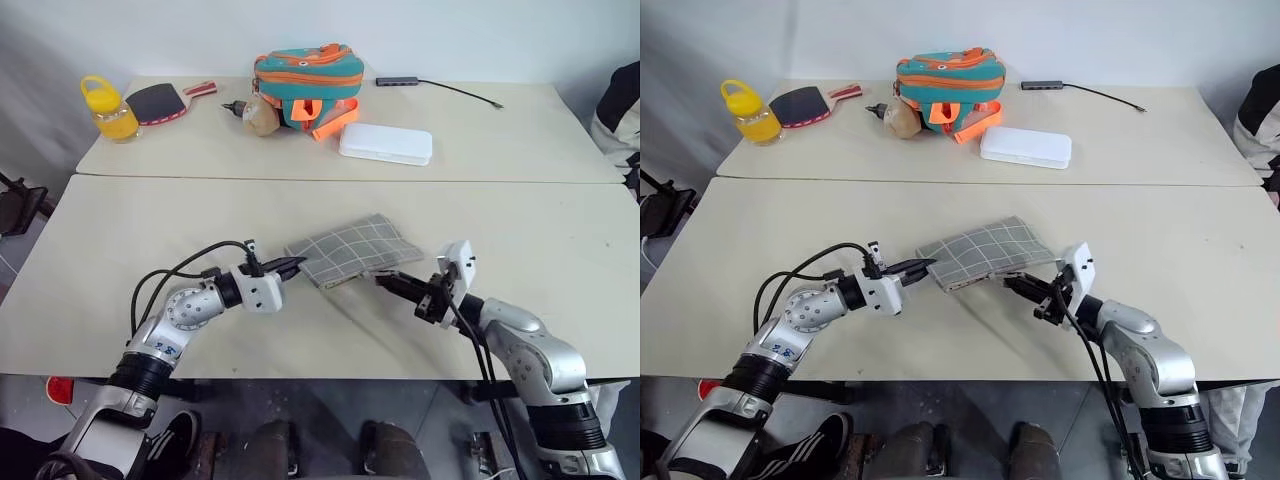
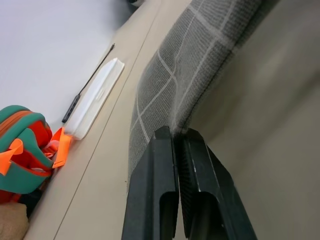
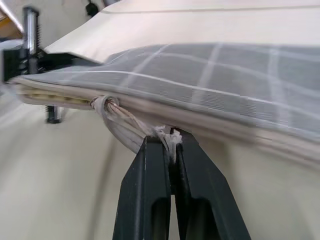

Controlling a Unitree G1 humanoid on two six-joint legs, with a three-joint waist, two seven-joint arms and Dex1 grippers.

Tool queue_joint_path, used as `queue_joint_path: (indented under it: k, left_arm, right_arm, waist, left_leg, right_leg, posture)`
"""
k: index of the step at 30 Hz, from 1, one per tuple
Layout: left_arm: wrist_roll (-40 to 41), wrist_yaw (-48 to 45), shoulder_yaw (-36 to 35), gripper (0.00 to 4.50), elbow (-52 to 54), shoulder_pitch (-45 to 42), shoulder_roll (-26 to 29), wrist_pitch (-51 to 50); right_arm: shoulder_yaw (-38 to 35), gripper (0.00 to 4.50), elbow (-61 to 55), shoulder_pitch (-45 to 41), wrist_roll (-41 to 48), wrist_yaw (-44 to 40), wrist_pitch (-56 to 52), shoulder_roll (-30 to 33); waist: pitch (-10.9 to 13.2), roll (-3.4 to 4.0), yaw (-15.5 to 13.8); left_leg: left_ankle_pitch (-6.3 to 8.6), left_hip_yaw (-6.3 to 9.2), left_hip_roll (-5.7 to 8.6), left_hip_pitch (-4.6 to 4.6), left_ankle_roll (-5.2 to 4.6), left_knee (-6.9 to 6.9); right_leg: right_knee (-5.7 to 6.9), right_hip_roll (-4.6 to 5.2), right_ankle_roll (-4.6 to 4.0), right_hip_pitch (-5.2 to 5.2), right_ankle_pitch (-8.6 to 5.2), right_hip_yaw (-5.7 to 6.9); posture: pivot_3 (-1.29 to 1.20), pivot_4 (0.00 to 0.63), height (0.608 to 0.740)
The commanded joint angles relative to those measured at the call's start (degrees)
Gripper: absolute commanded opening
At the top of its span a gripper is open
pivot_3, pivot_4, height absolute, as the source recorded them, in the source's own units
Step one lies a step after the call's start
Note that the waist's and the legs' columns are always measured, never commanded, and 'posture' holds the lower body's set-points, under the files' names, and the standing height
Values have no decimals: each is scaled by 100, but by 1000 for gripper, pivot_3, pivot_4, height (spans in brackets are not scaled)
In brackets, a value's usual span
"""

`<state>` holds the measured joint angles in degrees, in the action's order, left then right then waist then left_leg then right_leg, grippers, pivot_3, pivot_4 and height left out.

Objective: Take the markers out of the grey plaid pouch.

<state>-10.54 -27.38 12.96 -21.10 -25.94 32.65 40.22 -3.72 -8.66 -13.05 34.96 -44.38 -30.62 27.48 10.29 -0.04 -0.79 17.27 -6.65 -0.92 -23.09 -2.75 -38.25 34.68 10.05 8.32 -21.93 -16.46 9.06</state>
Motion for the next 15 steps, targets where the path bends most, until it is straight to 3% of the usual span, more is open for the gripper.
queue_joint_path:
  k: [1,10,15]
  left_arm:
    - [215,-60,-277,0,105,59,149,108]
    - [1180,-669,-623,0,47,251,230,-147]
    - [1635,-976,-723,0,147,356,147,-459]
  right_arm:
    - [-305,22,71,-35,-64,-73,186,189]
    - [-623,22,943,-230,-496,-349,628,821]
    - [-551,22,821,-212,-413,-521,652,803]
  waist:
    - [0,0,-1]
    - [0,0,15]
    - [0,0,41]
  left_leg:
    - [0,0,0,0,0,0]
    - [0,-2,0,1,0,0]
    - [0,-3,0,1,0,0]
  right_leg:
    - [0,0,0,0,0,0]
    - [1,1,0,0,0,-1]
    - [1,1,0,0,0,-1]
  posture:
    - [0,150,740]
    - [0,150,740]
    - [0,150,740]
